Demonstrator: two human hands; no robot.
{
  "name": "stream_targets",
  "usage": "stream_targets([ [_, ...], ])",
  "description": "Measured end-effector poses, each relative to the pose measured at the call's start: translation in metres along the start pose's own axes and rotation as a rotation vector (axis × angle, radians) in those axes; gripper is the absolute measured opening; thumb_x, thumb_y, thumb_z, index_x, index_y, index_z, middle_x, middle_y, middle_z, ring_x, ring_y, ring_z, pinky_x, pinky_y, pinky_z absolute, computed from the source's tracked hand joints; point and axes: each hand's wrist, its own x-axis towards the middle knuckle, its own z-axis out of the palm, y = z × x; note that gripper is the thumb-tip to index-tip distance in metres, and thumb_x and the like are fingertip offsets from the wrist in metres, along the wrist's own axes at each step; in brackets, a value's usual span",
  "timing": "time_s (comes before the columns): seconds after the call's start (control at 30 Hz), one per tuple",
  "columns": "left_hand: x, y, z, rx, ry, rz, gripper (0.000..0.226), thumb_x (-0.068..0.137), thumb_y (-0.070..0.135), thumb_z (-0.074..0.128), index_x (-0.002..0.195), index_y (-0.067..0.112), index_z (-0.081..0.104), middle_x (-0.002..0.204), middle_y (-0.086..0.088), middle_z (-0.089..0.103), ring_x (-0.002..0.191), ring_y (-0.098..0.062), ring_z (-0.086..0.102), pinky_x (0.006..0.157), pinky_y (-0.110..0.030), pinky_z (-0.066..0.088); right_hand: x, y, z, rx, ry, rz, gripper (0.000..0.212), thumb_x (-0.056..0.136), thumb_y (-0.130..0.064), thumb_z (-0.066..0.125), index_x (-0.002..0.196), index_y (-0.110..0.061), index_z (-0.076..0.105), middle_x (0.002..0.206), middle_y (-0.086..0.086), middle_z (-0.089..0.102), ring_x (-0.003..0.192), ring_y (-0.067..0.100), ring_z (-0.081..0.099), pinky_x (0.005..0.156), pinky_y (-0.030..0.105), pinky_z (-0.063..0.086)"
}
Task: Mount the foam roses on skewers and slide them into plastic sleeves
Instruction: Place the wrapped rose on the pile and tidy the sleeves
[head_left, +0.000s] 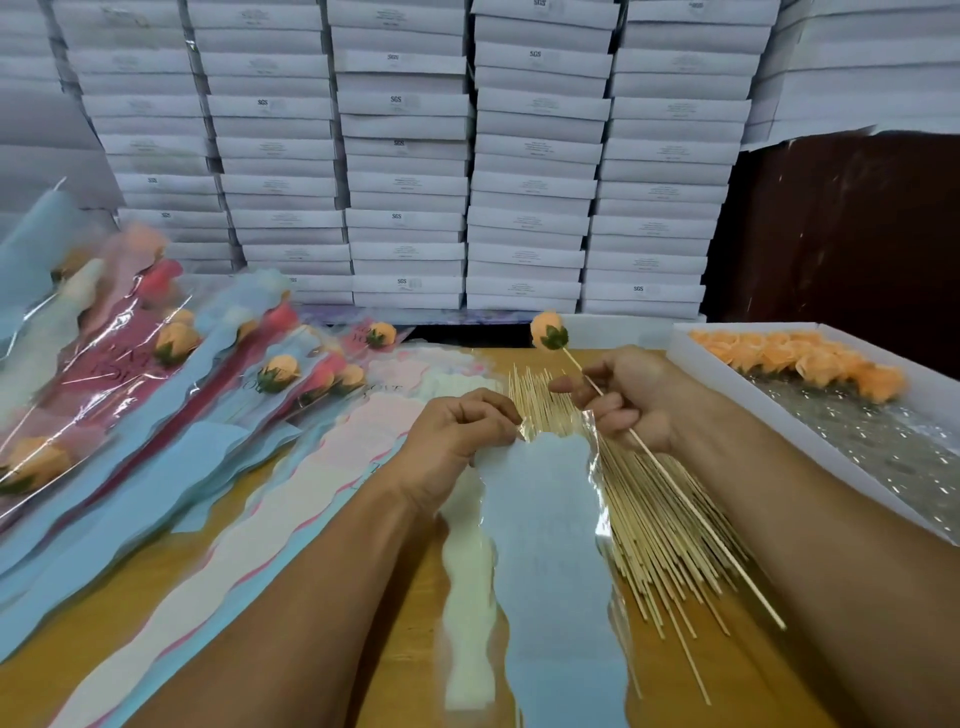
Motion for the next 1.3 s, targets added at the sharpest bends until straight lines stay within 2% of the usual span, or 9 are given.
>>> stream_targets([
  [0.17, -0.005, 0.003, 0.002, -0.017, -0.110, -0.098, 0.012, 0.068, 0.009, 0.066, 0.062, 0.013, 0.074, 0.084, -0.011, 0.069, 0.081, -0.030, 0.057, 0.074, -0.035, 0.042, 0.015, -0.022, 0.008, 0.094, 0.001, -0.057, 0.027, 0.105, -0.009, 0.032, 0.096, -0.006, 0.058, 0.052, -0.001, 0.049, 0.031, 0.002, 0.038, 0.026, 0.012, 0.025],
  [0.27, -0.007, 0.006, 0.006, -0.062, -0.180, -0.164, 0.012, 0.071, 0.009, 0.060, 0.063, 0.013, 0.068, 0.077, -0.010, 0.063, 0.068, -0.021, 0.058, 0.063, -0.028, 0.043, 0.025, -0.029, 0.010, 0.100, 0.012, -0.063, 0.023, 0.105, -0.007, 0.033, 0.100, -0.010, 0.055, 0.049, -0.003, 0.048, 0.028, 0.001, 0.033, 0.024, 0.013, 0.021],
  [0.43, -0.011, 0.008, 0.009, 0.014, -0.297, -0.200, 0.010, 0.073, 0.012, 0.058, 0.066, 0.015, 0.066, 0.072, -0.008, 0.054, 0.065, -0.022, 0.045, 0.060, -0.034, 0.026, 0.041, -0.042, 0.013, 0.192, 0.119, -0.084, 0.028, 0.102, -0.005, 0.023, 0.098, -0.011, 0.049, 0.044, -0.002, 0.045, 0.026, 0.002, 0.029, 0.025, 0.014, 0.015],
  [0.57, -0.014, 0.011, 0.008, -0.045, -0.375, -0.241, 0.012, 0.073, 0.008, 0.056, 0.068, 0.012, 0.066, 0.068, -0.005, 0.058, 0.060, -0.016, 0.055, 0.056, -0.024, 0.045, 0.051, -0.049, 0.015, 0.184, 0.212, -0.138, 0.030, 0.101, -0.004, 0.018, 0.089, -0.015, 0.044, 0.046, -0.003, 0.043, 0.027, 0.004, 0.029, 0.025, 0.017, 0.015],
  [0.63, -0.014, 0.011, 0.007, -0.069, -0.405, -0.266, 0.009, 0.074, 0.008, 0.055, 0.071, 0.009, 0.064, 0.070, -0.006, 0.059, 0.060, -0.015, 0.057, 0.057, -0.022, 0.048, 0.055, -0.049, 0.016, 0.154, 0.246, -0.165, 0.031, 0.100, -0.003, 0.017, 0.087, -0.016, 0.043, 0.051, -0.003, 0.043, 0.028, 0.004, 0.030, 0.027, 0.017, 0.015],
  [0.97, -0.012, 0.008, 0.006, -0.039, -0.439, -0.301, 0.007, 0.077, 0.010, 0.056, 0.080, 0.006, 0.060, 0.072, -0.007, 0.059, 0.064, -0.017, 0.055, 0.059, -0.026, 0.046, 0.064, -0.043, 0.023, 0.076, 0.382, -0.277, 0.033, 0.094, 0.002, 0.018, 0.085, -0.015, 0.045, 0.067, 0.003, 0.045, 0.028, 0.007, 0.030, 0.031, 0.018, 0.016],
  [1.13, -0.010, 0.004, 0.006, -0.030, -0.404, -0.322, 0.006, 0.077, 0.014, 0.060, 0.080, 0.009, 0.064, 0.075, -0.013, 0.053, 0.067, -0.027, 0.042, 0.059, -0.037, 0.031, 0.063, -0.043, 0.030, 0.045, 0.376, -0.286, 0.031, 0.096, 0.003, 0.021, 0.092, -0.018, 0.043, 0.068, 0.003, 0.045, 0.032, 0.006, 0.032, 0.033, 0.018, 0.018],
  [1.2, -0.009, 0.004, 0.005, -0.037, -0.418, -0.321, 0.006, 0.080, 0.015, 0.061, 0.080, 0.012, 0.066, 0.074, -0.012, 0.056, 0.064, -0.026, 0.048, 0.057, -0.033, 0.038, 0.061, -0.040, 0.033, 0.025, 0.379, -0.292, 0.030, 0.097, 0.001, 0.022, 0.096, -0.014, 0.048, 0.069, 0.004, 0.047, 0.034, 0.007, 0.033, 0.034, 0.018, 0.018],
  [1.3, -0.009, 0.006, 0.004, -0.088, -0.432, -0.320, 0.012, 0.085, 0.013, 0.059, 0.079, 0.015, 0.069, 0.069, -0.006, 0.062, 0.050, -0.016, 0.059, 0.042, -0.022, 0.047, 0.057, -0.032, 0.041, 0.005, 0.358, -0.313, 0.029, 0.099, -0.001, 0.024, 0.099, -0.011, 0.052, 0.070, 0.005, 0.049, 0.040, 0.007, 0.035, 0.035, 0.017, 0.020],
])
